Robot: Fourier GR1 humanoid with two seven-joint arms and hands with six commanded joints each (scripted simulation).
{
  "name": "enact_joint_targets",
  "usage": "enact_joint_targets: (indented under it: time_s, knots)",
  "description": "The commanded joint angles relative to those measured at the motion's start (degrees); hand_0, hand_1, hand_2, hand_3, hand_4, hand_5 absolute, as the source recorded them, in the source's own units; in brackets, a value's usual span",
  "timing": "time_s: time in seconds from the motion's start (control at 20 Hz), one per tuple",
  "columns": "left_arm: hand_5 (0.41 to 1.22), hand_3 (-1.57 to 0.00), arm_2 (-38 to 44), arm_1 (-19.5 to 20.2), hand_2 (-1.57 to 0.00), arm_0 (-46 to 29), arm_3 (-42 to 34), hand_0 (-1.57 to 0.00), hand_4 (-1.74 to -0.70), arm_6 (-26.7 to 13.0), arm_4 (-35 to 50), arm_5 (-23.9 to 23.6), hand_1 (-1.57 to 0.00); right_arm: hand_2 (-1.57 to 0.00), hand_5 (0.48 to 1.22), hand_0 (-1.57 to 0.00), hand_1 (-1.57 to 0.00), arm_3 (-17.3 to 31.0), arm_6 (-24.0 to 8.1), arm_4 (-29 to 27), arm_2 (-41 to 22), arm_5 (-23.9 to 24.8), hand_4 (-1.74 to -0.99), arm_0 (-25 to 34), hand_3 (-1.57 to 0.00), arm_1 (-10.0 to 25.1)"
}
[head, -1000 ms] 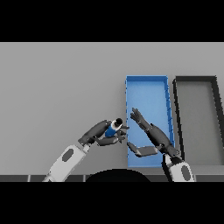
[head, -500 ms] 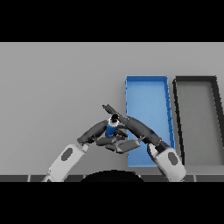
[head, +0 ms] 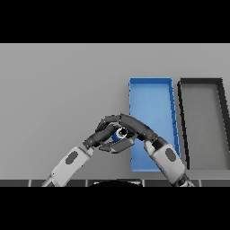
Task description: Pick up the blue pipe and place it into the blue bin.
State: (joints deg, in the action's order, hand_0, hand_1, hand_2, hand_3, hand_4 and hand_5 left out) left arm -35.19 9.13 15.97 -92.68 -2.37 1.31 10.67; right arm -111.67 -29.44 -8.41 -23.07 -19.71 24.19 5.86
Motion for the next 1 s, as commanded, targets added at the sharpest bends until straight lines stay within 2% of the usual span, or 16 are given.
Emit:
enact_joint_targets:
  time_s: [0.0,0.05,0.1,0.15,0.2,0.25,0.3,0.4,0.5,0.6,0.65,0.7,0.8,0.85,0.95]
  knots:
    - [1.221,-1.21,0.06,-0.14,-1.57,0.24,-0.14,-1.57,-1.67,1.26,-0.43,-0.19,-1.54,-0.88,0.516,-0.87,-0.88,0.26,1.05,-0.7,-0.35,0.15,-1.486,0.39,-0.77,-0.89]
    - [1.221,-1.28,0.41,-0.91,-1.57,-0.26,0.33,-1.57,-1.68,2.26,0.29,-0.36,-1.55,-1.02,0.57,-1.01,-1.02,0.83,0.83,-1.56,0.32,0.15,-1.527,1.14,-0.88,-1.1]
    - [1.221,-1.34,1.01,-0.89,-1.57,-0.54,-0.02,-1.57,-1.69,3.54,1.51,0.48,-1.55,-1.13,0.638,-1.12,-1.13,1.26,1.09,-2.19,0.07,-0.06,-1.498,0.72,-1.02,-1.66]
    - [1.221,-1.39,1.31,-1.95,-1.57,-0.43,0.05,-1.57,-1.7,3.44,2.51,0.37,-1.56,-1.22,0.755,-1.21,-1.22,2.09,2.33,-2.49,0.32,0.25,-1.474,1.06,-1.13,-2.35]
    - [1.221,-1.42,1.74,-2.31,-1.57,-0.53,0.8,-1.57,-1.71,5.3,3.08,0.75,-1.56,-1.29,0.848,-1.28,-1.29,2.04,2.45,-2.01,-0.07,0.38,-1.457,0.87,-1.22,-3.05]
    - [1.221,-1.45,1.82,-3.02,-1.57,-0.25,1.57,-1.57,-1.72,5.5,3.09,0.96,-1.56,-1.34,0.923,-1.34,-1.34,1.69,2.42,-1.08,-0.39,0.13,-1.445,0.39,-1.29,-3.02]
    - [1.221,-1.48,2.64,-2.78,-1.57,0.02,1.25,-1.57,-1.72,4.32,3.4,1.26,-1.56,-1.39,0.982,-1.39,-1.39,1.56,3.91,0.41,-0.53,-0.59,-1.438,0.54,-1.34,-2.36]
    - [1.221,-1.51,2.18,-2.84,-1.57,0.14,1.59,-1.57,-1.73,4.79,2.11,1.22,-1.57,-1.46,1.068,-1.45,-1.45,0.95,5.02,1.94,-1.59,-1.87,-1.436,-0.34,-1.43,-2.25]
    - [1.221,-1.53,2.41,-2.73,-1.57,-0.11,1.06,-1.57,-1.73,3.05,2.77,1.47,-1.57,-1.5,1.123,-1.5,-1.5,1.41,5.94,2.28,-1.46,-2.91,-1.455,-0.24,-1.48,-2.48]
    - [1.221,-1.55,2.63,-2.11,-1.57,0.18,1.08,-1.57,-1.73,3.59,2.57,1.68,-1.57,-1.52,1.158,-1.52,-1.52,0.63,4.94,1.27,-0.92,-3.23,-1.47,-1.32,-1.51,-3.85]
    - [1.221,-1.44,2.41,-2.18,-1.57,0.09,0.57,-1.57,-1.72,3.64,2.66,1.66,-1.57,-1.53,1.171,-1.53,-1.53,0.37,5.31,1.54,-0.73,-3.47,-1.475,-1.47,-1.52,-4.39]
    - [1.221,-1.47,2.54,-1.59,-1.46,0.25,0.81,-1.57,-1.66,4.61,2.11,1.88,-1.51,-1.54,1.181,-1.54,-1.54,-0.49,4.11,1.38,-0.13,-3.69,-1.478,-1.91,-1.53,-4.34]
    - [1.221,-0.96,2.01,-1.05,-0.95,0.16,0.6,-1.05,-1.43,4.13,-0.15,2.15,-0.99,-1.55,1.195,-1.55,-1.55,0.03,3.36,3.03,-0.03,-3.89,-1.483,-1.59,-1.55,-5.47]
    - [1.221,-0.77,2.1,-1.01,-0.76,0.22,0.86,-0.84,-1.32,3.72,-0.42,3.1,-0.79,-1.56,1.201,-1.56,-1.56,-0.06,3.0,3.68,-0.24,-4.13,-1.484,-2.0,-1.55,-6.01]
    - [1.221,-0.49,2.35,-0.48,-0.49,0.4,1.28,-0.53,-1.14,6.27,-2.42,4.16,-0.51,-1.56,1.208,-1.56,-1.56,0.11,0.82,3.9,0.57,-4.25,-1.486,-1.28,-1.56,-7.35]
